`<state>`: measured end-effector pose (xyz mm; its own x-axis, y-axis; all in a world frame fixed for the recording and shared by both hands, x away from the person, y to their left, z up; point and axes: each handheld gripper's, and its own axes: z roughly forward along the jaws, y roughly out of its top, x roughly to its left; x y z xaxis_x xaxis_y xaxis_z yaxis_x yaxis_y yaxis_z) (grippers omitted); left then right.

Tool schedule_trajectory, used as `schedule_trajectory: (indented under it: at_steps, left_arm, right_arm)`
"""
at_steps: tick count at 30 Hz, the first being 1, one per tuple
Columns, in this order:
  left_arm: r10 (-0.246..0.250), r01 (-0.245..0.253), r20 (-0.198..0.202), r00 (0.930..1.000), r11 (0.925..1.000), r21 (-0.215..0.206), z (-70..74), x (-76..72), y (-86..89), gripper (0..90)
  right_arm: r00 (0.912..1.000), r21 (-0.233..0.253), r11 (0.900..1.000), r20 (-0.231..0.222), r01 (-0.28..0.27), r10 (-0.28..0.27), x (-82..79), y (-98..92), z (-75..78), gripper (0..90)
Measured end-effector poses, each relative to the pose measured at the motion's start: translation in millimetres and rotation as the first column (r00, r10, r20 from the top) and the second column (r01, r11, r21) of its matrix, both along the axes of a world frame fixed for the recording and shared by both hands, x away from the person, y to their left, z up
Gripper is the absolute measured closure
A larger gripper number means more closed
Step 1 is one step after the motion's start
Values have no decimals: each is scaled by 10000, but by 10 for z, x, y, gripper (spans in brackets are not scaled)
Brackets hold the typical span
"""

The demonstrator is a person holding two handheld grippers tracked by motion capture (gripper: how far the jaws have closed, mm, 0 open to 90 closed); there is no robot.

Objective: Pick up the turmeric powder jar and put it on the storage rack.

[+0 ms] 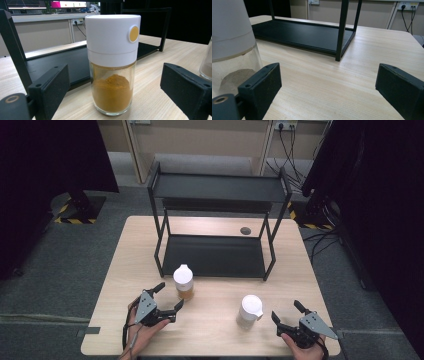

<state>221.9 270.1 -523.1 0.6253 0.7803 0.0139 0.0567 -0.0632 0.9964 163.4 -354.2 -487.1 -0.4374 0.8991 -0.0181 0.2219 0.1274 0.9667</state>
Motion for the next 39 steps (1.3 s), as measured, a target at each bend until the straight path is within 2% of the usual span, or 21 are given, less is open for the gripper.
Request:
schedule_trajectory:
  at_steps: [12,19,22,27,29,34,36,39]
  left_arm:
    - [-81,80,419,9991,10000,10,85,-27,-157,91]
    - [311,-313,436,9986,9995,39,130,36,-261,100]
    - [540,-537,378,9978,9985,-79,136,101,-317,143]
    - [640,-637,256,9976,9979,-119,147,201,-383,159]
    - [757,-750,228,9969,9968,-279,135,221,-419,176]
    - [913,-911,235,9955,9958,-107,163,262,-482,229]
    - [907,-904,218,9956,9958,-139,166,274,-477,279]
    - [936,-932,167,9955,9955,-192,174,271,-479,300]
  right_arm:
    - [10000,2,10000,-16,38,-38,9,18,2,67]
    - [10000,-18,10000,-42,-6,6,18,16,7,67]
    - [10000,-51,10000,-56,-6,6,24,22,10,67]
    - [10000,-83,10000,-54,-41,41,29,24,12,67]
    - [10000,-35,10000,-71,-52,52,33,20,12,67]
    - [9999,-98,9999,-80,-67,66,41,29,17,67]
    - [10000,-136,9999,-57,-78,77,40,33,16,67]
    - [10000,-99,9999,-43,-84,84,39,28,12,67]
